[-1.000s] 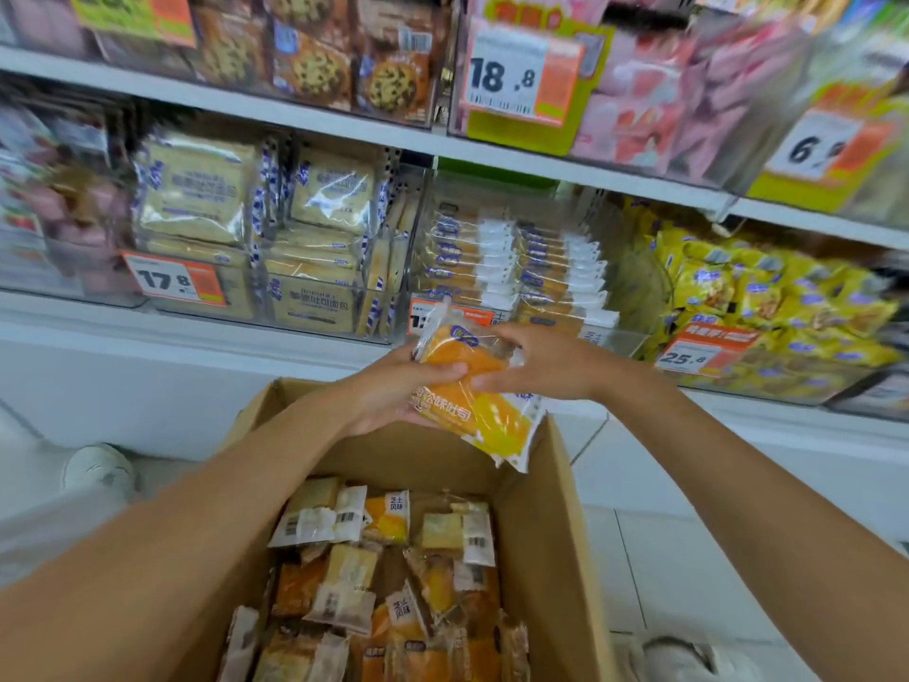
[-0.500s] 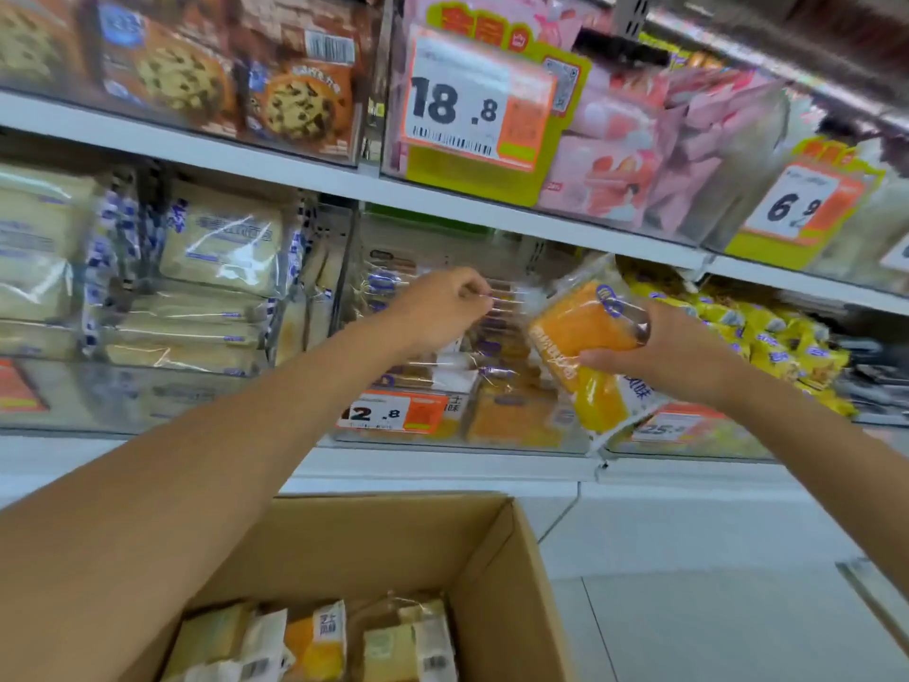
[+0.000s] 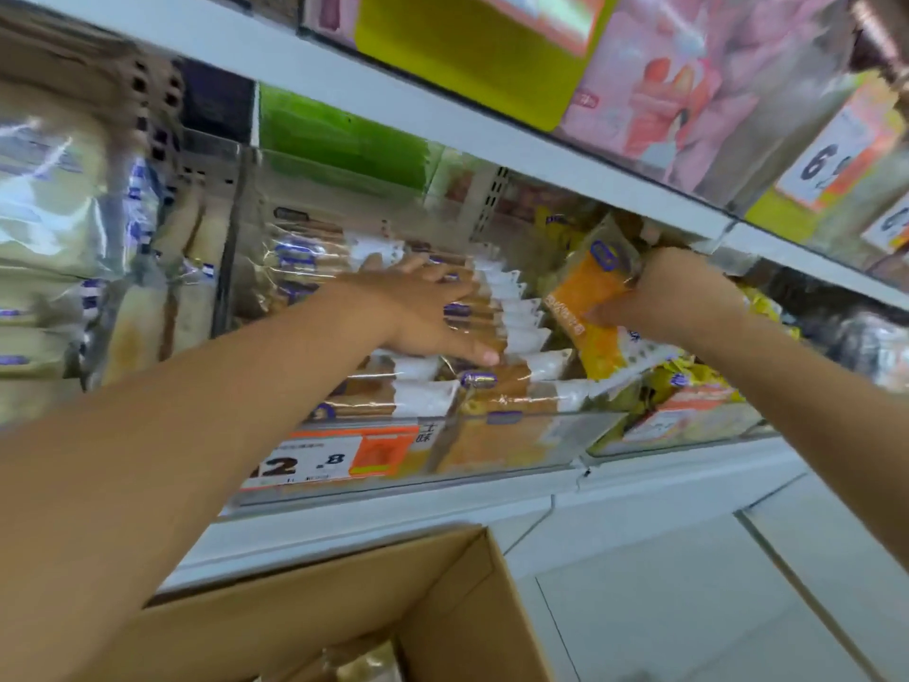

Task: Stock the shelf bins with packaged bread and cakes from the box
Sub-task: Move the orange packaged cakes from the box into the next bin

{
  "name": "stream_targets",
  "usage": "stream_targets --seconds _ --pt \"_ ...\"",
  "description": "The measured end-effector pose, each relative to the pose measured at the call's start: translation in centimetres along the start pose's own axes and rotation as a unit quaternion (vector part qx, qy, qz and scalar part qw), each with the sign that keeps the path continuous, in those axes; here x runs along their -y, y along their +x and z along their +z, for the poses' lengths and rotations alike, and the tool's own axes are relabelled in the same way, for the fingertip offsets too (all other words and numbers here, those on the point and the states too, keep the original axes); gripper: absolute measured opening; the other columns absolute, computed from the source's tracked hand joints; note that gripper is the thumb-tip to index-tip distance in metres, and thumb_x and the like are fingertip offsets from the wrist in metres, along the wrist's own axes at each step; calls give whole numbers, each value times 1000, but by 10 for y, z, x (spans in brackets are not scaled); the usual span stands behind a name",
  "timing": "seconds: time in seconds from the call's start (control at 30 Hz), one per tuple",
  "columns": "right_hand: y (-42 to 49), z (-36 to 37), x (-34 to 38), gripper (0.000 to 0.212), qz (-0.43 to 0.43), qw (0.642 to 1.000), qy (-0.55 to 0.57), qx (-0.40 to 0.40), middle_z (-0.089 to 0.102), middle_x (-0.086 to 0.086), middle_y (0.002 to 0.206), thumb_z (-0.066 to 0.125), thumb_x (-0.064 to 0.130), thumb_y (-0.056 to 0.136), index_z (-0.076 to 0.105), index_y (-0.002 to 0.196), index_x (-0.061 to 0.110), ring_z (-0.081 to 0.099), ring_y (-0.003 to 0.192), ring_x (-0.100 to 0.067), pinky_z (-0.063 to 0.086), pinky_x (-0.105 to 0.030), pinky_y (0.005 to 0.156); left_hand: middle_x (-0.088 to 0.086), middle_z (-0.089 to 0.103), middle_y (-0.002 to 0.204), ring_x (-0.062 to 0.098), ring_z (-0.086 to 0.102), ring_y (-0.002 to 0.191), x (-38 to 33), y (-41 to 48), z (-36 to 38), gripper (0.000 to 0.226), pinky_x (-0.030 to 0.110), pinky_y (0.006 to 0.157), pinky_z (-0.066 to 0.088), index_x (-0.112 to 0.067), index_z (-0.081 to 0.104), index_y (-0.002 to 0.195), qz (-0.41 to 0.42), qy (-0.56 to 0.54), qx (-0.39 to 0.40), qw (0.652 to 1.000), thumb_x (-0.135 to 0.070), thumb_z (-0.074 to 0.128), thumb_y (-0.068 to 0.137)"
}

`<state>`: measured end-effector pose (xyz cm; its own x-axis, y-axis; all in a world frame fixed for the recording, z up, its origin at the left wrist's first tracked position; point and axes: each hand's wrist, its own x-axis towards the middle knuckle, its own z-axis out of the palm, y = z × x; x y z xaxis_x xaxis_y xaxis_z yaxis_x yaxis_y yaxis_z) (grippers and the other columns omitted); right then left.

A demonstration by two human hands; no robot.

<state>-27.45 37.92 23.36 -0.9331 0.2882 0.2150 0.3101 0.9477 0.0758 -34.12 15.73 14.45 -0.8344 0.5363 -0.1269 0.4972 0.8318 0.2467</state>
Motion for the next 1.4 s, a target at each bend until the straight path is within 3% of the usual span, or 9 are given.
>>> stream_targets --seconds 0.23,0.4,0.6,0.73,0.8,0.9,1.1,1.2,1.4 --pt "33 17 54 24 -5 991 -130 -21 49 -1 79 56 33 90 61 105 15 51 86 -27 38 -32 72 -8 -12 164 18 -15 151 -4 -5 -2 115 56 120 -6 -43 -2 155 -6 3 -7 1000 -97 32 58" --pt "80 41 68 64 -44 996 29 66 45 -12 143 47 50 95 37 144 11 43 132 -33 37 -40 104 -8 -12 164 15 -17 150 -4 -6 -1 113 55 120 -9 -41 1 156 -10 1 -10 1000 -95 36 64" --pt "85 65 56 51 -92 995 21 -43 55 -18 122 32 39 104 26 148 15 57 103 -35 43 -38 75 -7 -13 164 15 -18 150 -6 -5 -1 112 52 120 -10 -39 0 156 -8 -3 -12 1000 -94 38 66" --pt "87 78 71 48 -127 992 4 -2 17 -22 156 20 22 103 22 150 11 24 139 -42 37 -45 103 -7 -14 164 15 -19 150 -7 -5 1 112 52 120 -10 -40 -2 156 -12 -1 -9 1000 -94 38 66" --pt "85 74 77 63 -138 990 -4 38 10 -25 158 0 40 98 13 154 14 19 142 -43 26 -44 112 -7 -14 164 15 -19 150 -7 -6 0 112 52 120 -10 -40 -1 156 -11 -3 -8 1000 -94 38 66" --pt "89 76 73 94 -145 988 -51 -2 11 -16 161 -4 73 87 8 154 8 15 147 -29 17 -39 117 -7 -14 164 15 -20 150 -7 -5 0 111 52 120 -11 -40 -2 155 -9 -3 -8 1000 -93 38 66" --pt "96 90 74 110 -166 961 102 194 27 -6 159 10 92 73 -9 155 21 35 141 -22 25 -40 117 -6 -15 164 15 -20 149 -6 -4 0 121 52 120 -11 -29 -5 157 -14 -3 -9 1000 -93 40 65" --pt "96 91 73 91 -165 959 102 207 10 10 159 12 80 85 -7 155 25 2 149 -13 3 -41 122 -2 -20 163 14 -23 148 -7 -4 1 131 51 121 -11 -18 -11 157 -29 -1 -13 999 -93 43 63" --pt "98 105 73 96 -169 961 79 203 -17 2 162 15 80 84 -12 154 21 -10 150 -14 3 -43 122 -3 -20 163 14 -25 148 -8 -1 1 133 50 121 -10 -15 -11 157 -41 -1 -3 999 -93 43 62"
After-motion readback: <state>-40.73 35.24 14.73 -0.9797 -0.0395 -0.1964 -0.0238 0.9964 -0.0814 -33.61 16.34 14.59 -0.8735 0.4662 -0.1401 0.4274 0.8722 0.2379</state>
